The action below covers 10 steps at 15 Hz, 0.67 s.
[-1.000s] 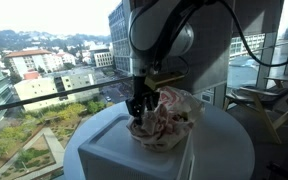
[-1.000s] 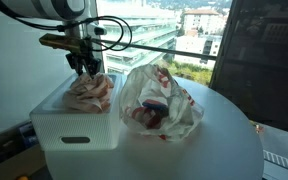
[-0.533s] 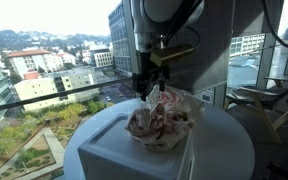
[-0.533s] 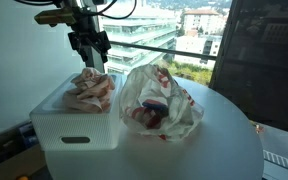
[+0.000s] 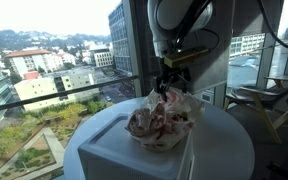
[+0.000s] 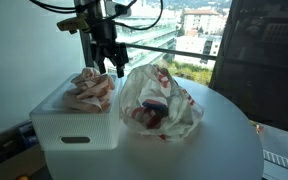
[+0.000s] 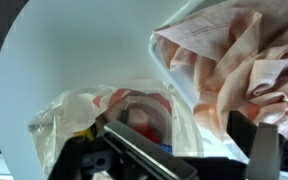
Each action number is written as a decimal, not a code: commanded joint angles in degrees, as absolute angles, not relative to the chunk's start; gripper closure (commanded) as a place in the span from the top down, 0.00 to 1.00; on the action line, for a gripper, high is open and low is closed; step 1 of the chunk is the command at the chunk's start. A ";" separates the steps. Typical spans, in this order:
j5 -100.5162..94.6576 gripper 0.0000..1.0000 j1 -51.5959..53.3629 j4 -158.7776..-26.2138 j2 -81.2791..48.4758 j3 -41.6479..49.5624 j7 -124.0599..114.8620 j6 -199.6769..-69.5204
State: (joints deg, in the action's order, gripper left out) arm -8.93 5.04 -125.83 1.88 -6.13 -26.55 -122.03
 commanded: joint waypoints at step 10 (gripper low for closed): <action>-6.36 1.00 2.79 -123.67 -15.64 1.61 -38.98 -143.63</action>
